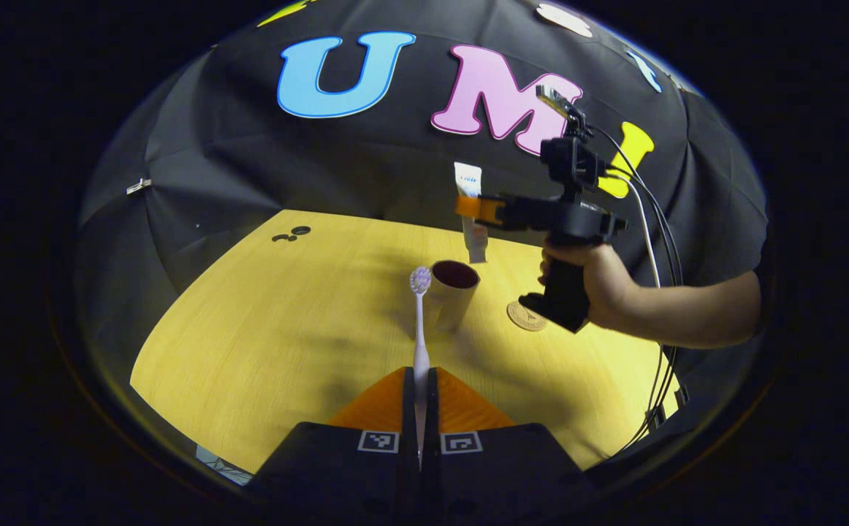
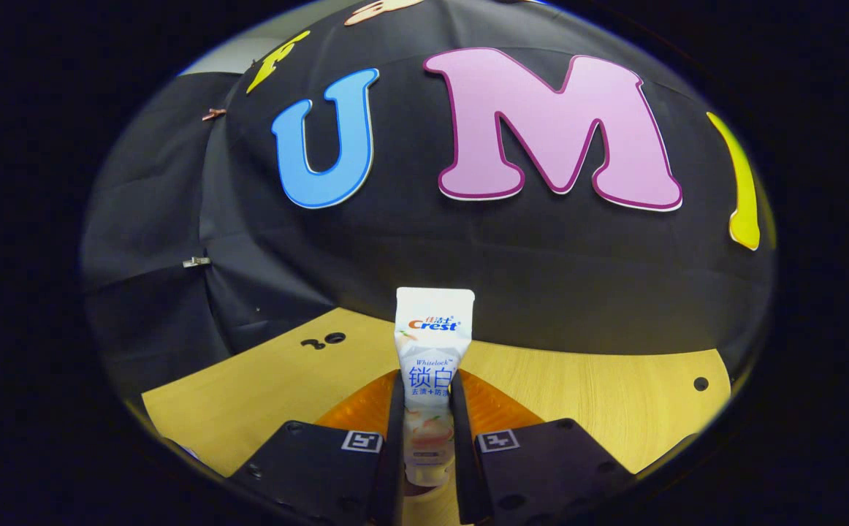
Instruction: Put the toothbrush and toothpaste on the desktop into the cup, then pick up the cup and place it on the coaster on the desktop.
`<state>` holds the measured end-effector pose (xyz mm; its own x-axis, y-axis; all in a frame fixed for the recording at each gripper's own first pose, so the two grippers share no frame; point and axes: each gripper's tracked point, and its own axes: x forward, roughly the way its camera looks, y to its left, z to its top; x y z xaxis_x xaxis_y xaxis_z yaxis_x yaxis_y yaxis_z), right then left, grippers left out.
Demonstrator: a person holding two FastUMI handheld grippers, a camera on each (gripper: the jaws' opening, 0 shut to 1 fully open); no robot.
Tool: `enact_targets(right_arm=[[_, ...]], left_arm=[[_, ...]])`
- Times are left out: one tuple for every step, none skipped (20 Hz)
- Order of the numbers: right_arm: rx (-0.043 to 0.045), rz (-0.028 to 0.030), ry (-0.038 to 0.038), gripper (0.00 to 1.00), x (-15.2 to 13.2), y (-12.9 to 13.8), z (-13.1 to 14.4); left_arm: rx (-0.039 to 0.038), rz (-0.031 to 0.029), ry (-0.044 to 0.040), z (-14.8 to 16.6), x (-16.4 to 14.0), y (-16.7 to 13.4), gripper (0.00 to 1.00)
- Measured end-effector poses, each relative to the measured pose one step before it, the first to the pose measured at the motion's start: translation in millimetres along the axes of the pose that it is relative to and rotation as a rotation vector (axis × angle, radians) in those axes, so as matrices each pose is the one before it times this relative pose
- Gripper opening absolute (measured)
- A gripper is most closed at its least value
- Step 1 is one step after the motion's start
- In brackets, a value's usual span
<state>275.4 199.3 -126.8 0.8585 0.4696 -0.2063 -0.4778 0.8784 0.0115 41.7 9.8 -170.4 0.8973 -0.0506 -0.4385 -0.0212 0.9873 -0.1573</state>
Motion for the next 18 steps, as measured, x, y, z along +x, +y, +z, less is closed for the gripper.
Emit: enact_targets(right_arm=[[0.00179, 0.0006, -0.00072, 0.32, 1.44, 1.48, -5.32], [0.00643, 0.00217, 0.00327, 0.32, 1.55, 2.01, -5.31], [0.00422, -0.00421, 0.00362, 0.32, 1.14, 0.25, -6.38], [0.00353, -0.00016, -0.00003, 0.27, 1.44, 0.09, -3.17], [0.00464, -0.00495, 0.00006, 0.33, 1.98, 0.78, -4.06], [-0.00148, -0.00734, 0.0018, 0.33, 1.72, -0.6, -2.6], [-0.00256, -0.00352, 0.00726, 0.33, 1.73, -0.99, -5.83], [-0.00198, 0.00279, 0.01281, 0.29, 1.4, 0.87, -5.8], [0.00272, 0.01004, 0.01202, 0.35, -0.59, 3.71, -4.5], [-0.00405, -0.00041, 0.00566, 0.37, 0.11, 1.0, -4.62], [-0.00855, 0.00468, 0.00438, 0.39, -1.43, 1.29, -2.89], [-0.01522, -0.01376, -0.00012, 0.5, -1.57, -2.0, -2.86], [-0.00059, 0.00221, -0.0014, 0.66, -5.39, 1.21, 1.35], [0.00912, -0.00169, -0.00218, 0.82, -3.65, -1.09, 1.02], [0.01582, 0.00216, -0.00145, 0.95, -5.52, -0.92, 0.73], [0.01593, -0.00666, 0.00172, 0.99, -4.37, -3.48, 0.66], [0.0154, 0.00016, 0.00051, 0.99, -5.66, -1.58, 1.01], [0.0092, 0.0025, 0.00265, 0.99, -6.54, -1.25, 0.37]], left_arm=[[0.00049, 0.00201, -0.01141, 4.79, 2.36, 1.23, 0.06], [-0.00204, -0.00419, -0.00491, 2.57, 1.9, 0.35, 0.06], [-0.00323, -0.00373, -0.00249, -0.37, 3.27, 0.06, 0.06], [-0.00421, -0.00471, 0.00149, -0.33, 0.95, 0.2, 0.06], [-0.00503, -0.00315, 0.00183, -0.67, 1.9, 0.37, 0.06], [-0.00489, -0.00231, 0.0008, 0.02, 1.87, 0.16, 0.06], [-0.00509, -0.0032, 0.00067, -1.38, 2.37, -0.58, 0.07], [-0.00344, -0.00188, 0.00182, 0.03, 0.39, -0.24, 0.07], [0.00016, -0.00196, 0.0031, -1.58, 0.44, -0.15, 0.07], [0.00322, -0.00034, 0.00307, -0.53, 0.33, -0.53, 0.06], [0.00427, 0.00097, 0.00347, -2.03, 1.36, 0.0, 0.06], [0.00167, 0.00262, 0.00224, -0.35, 0.16, 0.17, 0.06], [-0.00073, 0.00211, -0.00053, -0.44, -0.37, 0.15, 0.06], [-0.00179, 0.00042, -0.00337, 1.47, -0.37, -0.89, 0.06], [-0.00173, -0.00033, -0.00367, 1.4, 0.45, -1.4, 0.06], [-0.00021, -0.00113, -0.00483, 2.2, 0.4, -1.7, 0.06], [0.00069, -0.00064, -0.00345, 1.87, 1.72, 1.29, 0.06], [-0.00003, -0.00026, -0.00653, 2.35, 1.05, -0.89, 0.06]])
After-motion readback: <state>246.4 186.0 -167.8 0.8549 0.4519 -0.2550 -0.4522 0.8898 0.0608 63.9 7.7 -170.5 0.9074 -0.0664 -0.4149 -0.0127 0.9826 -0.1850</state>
